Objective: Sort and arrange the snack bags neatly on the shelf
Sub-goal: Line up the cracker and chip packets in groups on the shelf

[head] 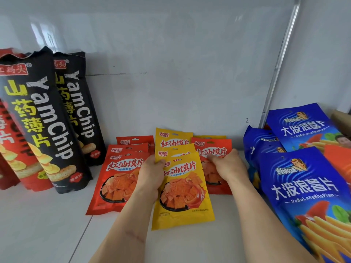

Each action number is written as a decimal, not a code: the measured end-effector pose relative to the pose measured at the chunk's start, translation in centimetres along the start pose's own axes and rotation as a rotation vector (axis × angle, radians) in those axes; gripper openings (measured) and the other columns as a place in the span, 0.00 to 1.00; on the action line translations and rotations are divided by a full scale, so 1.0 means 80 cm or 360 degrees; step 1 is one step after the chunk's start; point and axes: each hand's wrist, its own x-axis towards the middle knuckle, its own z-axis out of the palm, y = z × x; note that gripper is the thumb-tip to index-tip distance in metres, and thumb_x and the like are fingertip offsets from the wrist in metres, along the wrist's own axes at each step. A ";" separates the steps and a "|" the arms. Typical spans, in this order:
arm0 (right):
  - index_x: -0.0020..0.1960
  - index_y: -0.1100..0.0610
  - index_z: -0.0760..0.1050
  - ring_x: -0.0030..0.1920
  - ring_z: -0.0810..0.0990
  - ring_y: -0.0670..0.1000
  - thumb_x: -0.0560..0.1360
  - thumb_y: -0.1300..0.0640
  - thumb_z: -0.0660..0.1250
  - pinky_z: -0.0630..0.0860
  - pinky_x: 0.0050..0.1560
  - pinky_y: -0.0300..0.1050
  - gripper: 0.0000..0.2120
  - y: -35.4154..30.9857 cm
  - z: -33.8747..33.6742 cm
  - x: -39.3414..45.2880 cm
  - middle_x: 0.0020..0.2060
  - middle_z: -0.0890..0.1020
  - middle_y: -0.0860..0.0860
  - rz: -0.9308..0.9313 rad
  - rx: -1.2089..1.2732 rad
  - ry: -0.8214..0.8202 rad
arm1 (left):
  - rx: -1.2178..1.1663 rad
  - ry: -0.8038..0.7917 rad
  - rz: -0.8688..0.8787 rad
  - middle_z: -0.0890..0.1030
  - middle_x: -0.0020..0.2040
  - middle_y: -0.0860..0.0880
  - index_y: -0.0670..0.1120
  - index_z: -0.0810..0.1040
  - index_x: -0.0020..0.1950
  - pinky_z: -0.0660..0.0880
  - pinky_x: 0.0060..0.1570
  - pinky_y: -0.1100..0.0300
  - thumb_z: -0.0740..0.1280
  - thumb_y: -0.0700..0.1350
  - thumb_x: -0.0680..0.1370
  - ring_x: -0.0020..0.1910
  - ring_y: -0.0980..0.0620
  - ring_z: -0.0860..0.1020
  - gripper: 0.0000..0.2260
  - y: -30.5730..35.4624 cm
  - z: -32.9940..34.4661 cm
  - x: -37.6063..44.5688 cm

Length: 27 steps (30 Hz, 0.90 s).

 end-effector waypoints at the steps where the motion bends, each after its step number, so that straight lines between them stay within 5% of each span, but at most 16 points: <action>1: 0.65 0.58 0.66 0.57 0.79 0.60 0.71 0.38 0.72 0.74 0.49 0.48 0.33 0.000 -0.001 0.001 0.57 0.80 0.54 0.0015 0.0043 -0.0013 | 0.0021 0.0000 0.0015 0.87 0.47 0.51 0.53 0.81 0.53 0.82 0.51 0.44 0.61 0.45 0.84 0.45 0.48 0.86 0.09 -0.001 0.001 0.000; 10: 0.52 0.53 0.77 0.43 0.82 0.50 0.74 0.56 0.74 0.77 0.38 0.42 0.10 0.006 -0.022 0.009 0.46 0.83 0.50 -0.0093 0.0845 0.0023 | -0.0025 -0.0063 0.0048 0.87 0.48 0.52 0.52 0.80 0.56 0.83 0.51 0.46 0.61 0.46 0.84 0.45 0.50 0.86 0.09 0.003 0.008 -0.008; 20: 0.61 0.50 0.70 0.51 0.77 0.48 0.78 0.54 0.69 0.76 0.48 0.46 0.13 0.003 -0.067 -0.009 0.46 0.75 0.42 -0.0499 0.0851 0.0305 | 0.0323 0.0060 0.0200 0.85 0.49 0.50 0.49 0.79 0.54 0.82 0.43 0.54 0.59 0.44 0.84 0.47 0.50 0.84 0.09 0.030 0.020 0.013; 24: 0.65 0.52 0.70 0.51 0.77 0.48 0.79 0.53 0.69 0.76 0.49 0.47 0.17 0.004 -0.062 -0.010 0.49 0.76 0.44 -0.0486 0.0819 0.0283 | 0.0678 0.0134 0.0271 0.83 0.51 0.47 0.47 0.77 0.54 0.80 0.51 0.47 0.59 0.45 0.83 0.48 0.45 0.82 0.08 0.028 0.023 0.032; 27: 0.66 0.51 0.70 0.52 0.77 0.49 0.79 0.53 0.68 0.78 0.52 0.49 0.18 0.003 -0.061 -0.011 0.51 0.76 0.44 -0.0475 0.0829 0.0328 | 0.0880 0.0192 0.0273 0.82 0.56 0.43 0.46 0.73 0.64 0.79 0.51 0.48 0.59 0.44 0.83 0.51 0.42 0.81 0.10 0.026 0.027 0.034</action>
